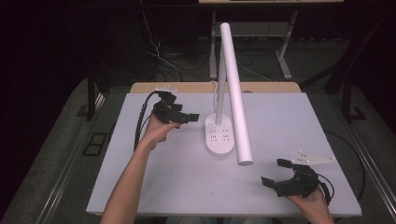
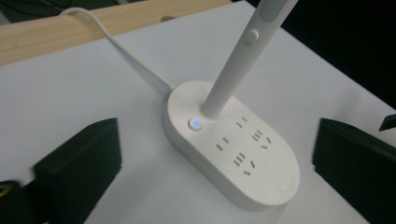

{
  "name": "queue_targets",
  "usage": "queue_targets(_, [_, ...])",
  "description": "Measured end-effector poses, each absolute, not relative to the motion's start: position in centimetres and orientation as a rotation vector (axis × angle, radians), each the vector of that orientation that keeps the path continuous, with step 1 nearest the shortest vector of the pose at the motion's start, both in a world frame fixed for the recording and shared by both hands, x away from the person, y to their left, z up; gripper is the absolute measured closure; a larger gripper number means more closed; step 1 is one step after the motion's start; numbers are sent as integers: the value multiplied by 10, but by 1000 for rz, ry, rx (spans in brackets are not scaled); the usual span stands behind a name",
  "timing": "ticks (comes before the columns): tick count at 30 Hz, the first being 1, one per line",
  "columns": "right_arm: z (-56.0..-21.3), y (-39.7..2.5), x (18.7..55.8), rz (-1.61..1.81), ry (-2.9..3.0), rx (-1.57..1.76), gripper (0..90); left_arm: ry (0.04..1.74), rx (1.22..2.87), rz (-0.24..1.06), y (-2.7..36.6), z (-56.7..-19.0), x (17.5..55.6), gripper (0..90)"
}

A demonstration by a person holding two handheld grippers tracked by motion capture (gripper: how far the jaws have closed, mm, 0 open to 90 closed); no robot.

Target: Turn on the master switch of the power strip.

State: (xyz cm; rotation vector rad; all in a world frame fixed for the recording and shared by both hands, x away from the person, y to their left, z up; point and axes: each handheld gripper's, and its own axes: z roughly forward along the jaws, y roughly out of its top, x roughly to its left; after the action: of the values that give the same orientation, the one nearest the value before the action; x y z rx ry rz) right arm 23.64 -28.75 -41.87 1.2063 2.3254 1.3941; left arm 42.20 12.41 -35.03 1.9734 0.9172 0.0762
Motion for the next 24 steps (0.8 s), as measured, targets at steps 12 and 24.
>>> queue_targets(12, [-419,-287,237,1393,2329,1195,2,923,1916,103,146,-349,394,0])
queue_targets(24, [-418,-286,237,1391,2331,1196,2,955,1853,112,166,-364,368,0])
